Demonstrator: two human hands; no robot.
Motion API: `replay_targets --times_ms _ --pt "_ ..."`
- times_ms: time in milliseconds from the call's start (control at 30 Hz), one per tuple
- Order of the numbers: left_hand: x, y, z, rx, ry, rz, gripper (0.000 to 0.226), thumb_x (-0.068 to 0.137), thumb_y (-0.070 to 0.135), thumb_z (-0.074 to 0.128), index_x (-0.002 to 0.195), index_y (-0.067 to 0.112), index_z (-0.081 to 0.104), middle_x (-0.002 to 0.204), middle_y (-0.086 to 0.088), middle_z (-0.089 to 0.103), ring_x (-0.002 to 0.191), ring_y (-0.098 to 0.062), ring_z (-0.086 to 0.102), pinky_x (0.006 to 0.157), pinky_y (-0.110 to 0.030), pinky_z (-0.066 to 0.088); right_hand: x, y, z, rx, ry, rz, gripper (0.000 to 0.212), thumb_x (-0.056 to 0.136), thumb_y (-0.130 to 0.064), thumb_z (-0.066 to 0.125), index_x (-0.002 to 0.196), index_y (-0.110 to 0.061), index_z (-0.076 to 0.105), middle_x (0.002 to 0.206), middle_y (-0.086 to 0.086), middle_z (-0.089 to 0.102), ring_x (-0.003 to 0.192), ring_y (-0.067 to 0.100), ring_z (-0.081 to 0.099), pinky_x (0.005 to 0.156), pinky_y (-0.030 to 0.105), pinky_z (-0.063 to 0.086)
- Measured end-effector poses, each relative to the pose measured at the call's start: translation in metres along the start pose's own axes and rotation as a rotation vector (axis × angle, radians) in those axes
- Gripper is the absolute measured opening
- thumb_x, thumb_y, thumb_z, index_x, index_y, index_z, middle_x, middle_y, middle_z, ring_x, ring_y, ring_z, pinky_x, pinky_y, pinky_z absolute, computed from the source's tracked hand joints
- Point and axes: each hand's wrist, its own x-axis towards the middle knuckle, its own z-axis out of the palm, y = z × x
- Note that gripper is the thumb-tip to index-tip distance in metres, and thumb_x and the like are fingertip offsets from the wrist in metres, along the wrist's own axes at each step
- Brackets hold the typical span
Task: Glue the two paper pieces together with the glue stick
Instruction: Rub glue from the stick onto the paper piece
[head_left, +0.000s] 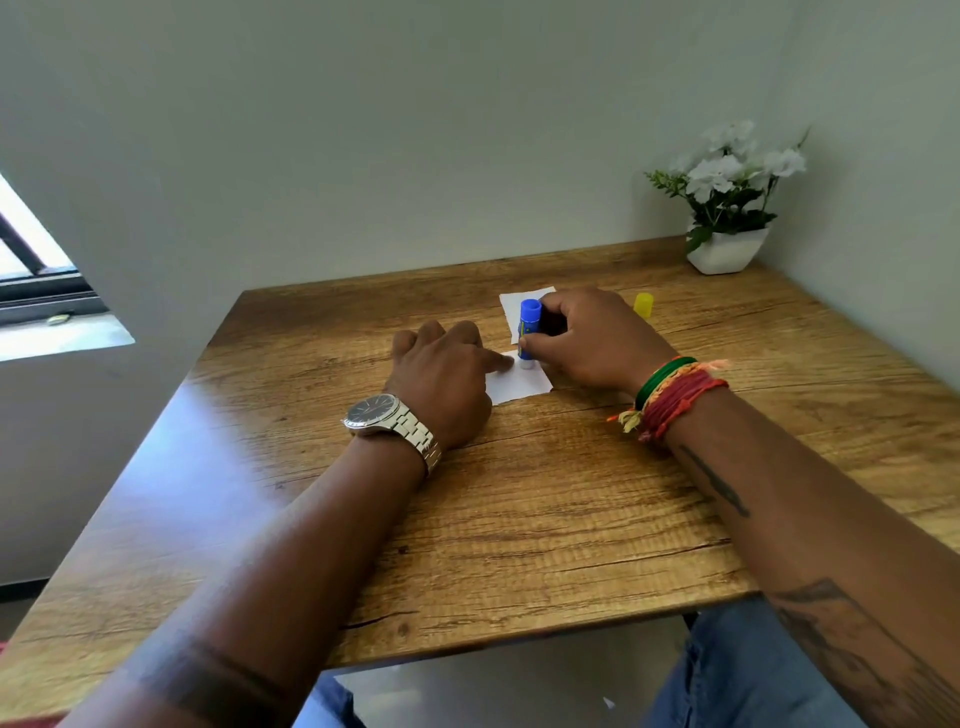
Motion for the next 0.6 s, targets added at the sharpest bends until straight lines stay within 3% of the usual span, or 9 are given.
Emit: replay_targets --times_ms 200,600 --pt "0.0 0.0 0.002 0.004 0.007 -0.002 0.056 0.088 0.02 0.055 0.138 0.046 0.056 0.125 0.008 0.056 0.116 -0.027 0.044 0.094 -0.042 0.026 -0.004 -0.003 -0.008 -0.022 -0.062 -0.013 0.013 0.086 -0.036 0.075 0.09 -0.029 0.065 0.077 -0.015 0.058 0.068 0.001 0.053 0.056 0.019 0.032" --pt "0.0 0.0 0.001 -0.02 0.003 -0.009 0.056 0.089 0.018 0.054 0.137 0.046 0.056 0.123 0.008 0.056 0.115 -0.026 0.043 0.093 -0.042 0.026 -0.01 -0.005 -0.025 0.03 -0.221 -0.032 0.018 0.087 -0.034 0.074 0.095 -0.018 0.075 0.088 0.006 0.071 0.08 0.023 0.063 0.07 0.032 0.046"
